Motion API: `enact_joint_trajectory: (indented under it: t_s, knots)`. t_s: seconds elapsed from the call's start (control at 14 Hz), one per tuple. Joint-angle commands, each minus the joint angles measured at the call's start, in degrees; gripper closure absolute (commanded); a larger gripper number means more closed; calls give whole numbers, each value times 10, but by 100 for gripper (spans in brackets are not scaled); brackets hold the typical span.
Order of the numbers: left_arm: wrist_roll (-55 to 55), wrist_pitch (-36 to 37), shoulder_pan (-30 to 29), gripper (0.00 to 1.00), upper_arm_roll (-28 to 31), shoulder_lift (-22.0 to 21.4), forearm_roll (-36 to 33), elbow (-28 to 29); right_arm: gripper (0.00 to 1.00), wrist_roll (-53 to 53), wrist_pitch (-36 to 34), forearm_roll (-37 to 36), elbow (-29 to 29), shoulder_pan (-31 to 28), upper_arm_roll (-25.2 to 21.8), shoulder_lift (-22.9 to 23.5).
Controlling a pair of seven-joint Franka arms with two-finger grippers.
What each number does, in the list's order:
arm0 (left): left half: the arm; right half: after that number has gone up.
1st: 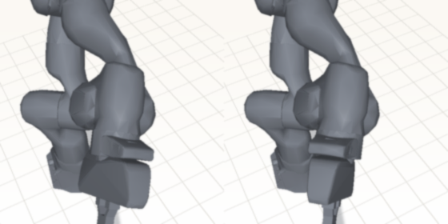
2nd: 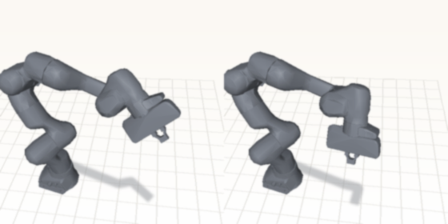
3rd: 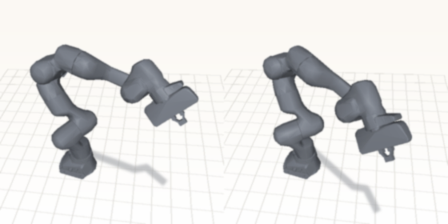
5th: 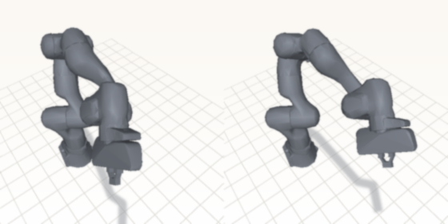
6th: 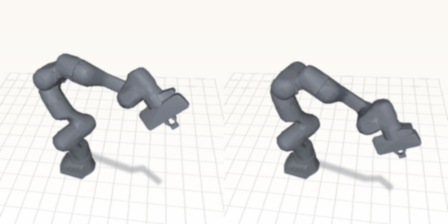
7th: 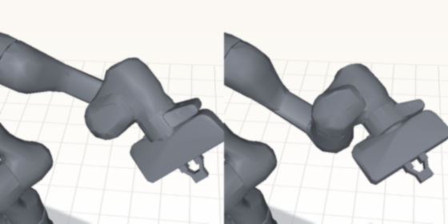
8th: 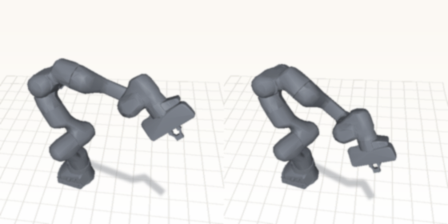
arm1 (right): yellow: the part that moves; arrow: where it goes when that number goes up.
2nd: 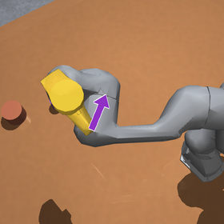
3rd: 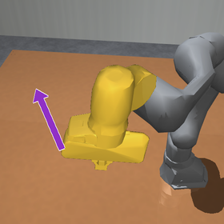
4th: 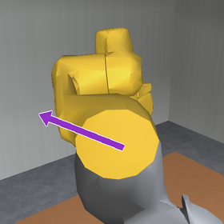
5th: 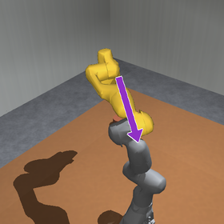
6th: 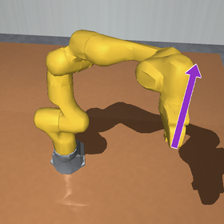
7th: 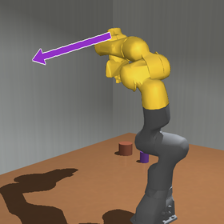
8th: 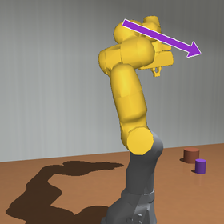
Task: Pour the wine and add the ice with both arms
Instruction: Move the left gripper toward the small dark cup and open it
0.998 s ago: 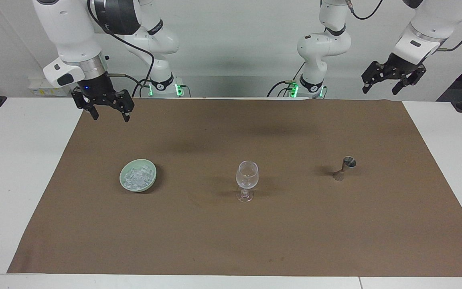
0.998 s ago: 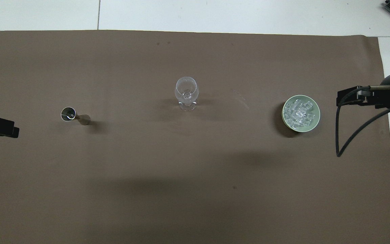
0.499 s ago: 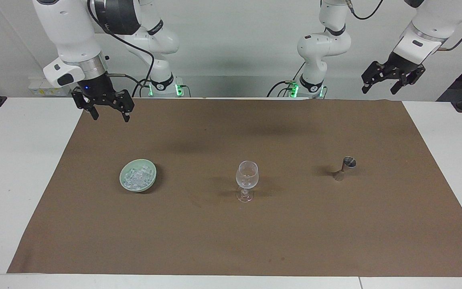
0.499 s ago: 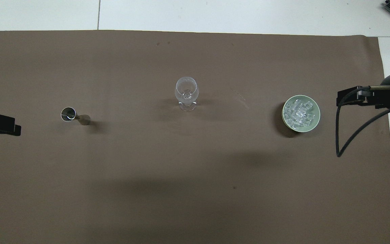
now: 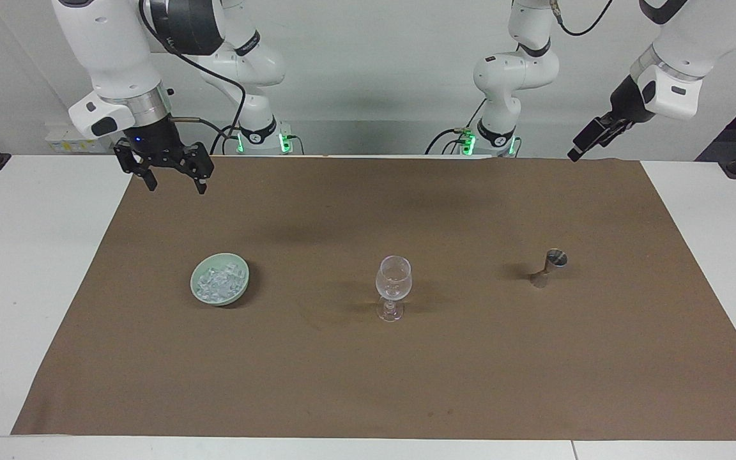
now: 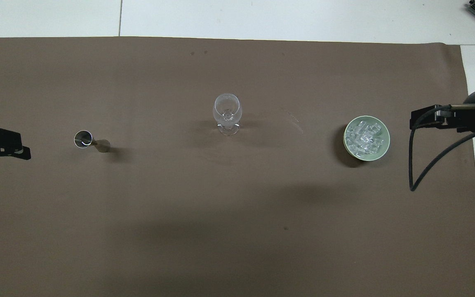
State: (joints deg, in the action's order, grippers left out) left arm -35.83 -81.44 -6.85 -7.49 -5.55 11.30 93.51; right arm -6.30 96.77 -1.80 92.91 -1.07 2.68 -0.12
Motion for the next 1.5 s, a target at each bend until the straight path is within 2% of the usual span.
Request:
enact_joint_trajectory:
  t_s: [0.0, 0.29, 0.64, 0.93, 1.28, 1.43]
  knots:
    - [-90, -27, -11, 0, 0, -3, 33, 25, 0, 12, -1, 9, -2, -3, 0, 1]
    - [-193, -38, -55, 0, -1, 17, 89, 35, 0, 12, -1, 9, -2, -3, 0, 1]
    - [-266, -55, -105, 0, 0, 27, 164, 64, 0, 12, -1, 9, -2, -3, 0, 1]
    - [-304, -60, -119, 0, 0, 48, 210, 79, 0, 12, -1, 9, -2, -3, 0, 1]
    - [-318, -65, -169, 0, 0, 67, 278, 104, 0, 12, -1, 9, -2, -3, 0, 1]
    - [-318, -65, -190, 0, 0, 95, 301, 106, 0, 12, -1, 9, -2, -3, 0, 1]
